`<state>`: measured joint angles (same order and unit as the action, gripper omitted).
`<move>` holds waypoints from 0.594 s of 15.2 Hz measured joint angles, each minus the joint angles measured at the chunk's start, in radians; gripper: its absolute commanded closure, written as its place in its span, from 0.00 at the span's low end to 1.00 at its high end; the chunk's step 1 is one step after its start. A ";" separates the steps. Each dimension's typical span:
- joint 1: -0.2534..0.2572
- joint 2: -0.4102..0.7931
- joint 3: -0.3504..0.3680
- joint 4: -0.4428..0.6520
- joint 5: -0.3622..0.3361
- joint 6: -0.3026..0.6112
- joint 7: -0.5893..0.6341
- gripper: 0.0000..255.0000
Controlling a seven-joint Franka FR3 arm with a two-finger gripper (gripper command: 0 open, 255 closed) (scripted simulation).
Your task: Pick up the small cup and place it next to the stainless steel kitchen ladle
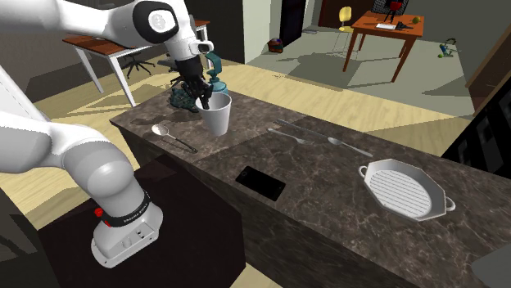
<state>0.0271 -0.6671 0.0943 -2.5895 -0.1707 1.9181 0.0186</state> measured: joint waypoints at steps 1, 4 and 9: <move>0.001 0.001 0.002 -0.013 0.000 0.014 0.005 1.00; 0.000 0.013 0.002 -0.041 -0.003 0.053 0.012 1.00; -0.003 0.036 0.006 -0.095 -0.009 0.128 0.029 1.00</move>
<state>0.0245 -0.6313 0.0998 -2.6841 -0.1798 2.0456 0.0473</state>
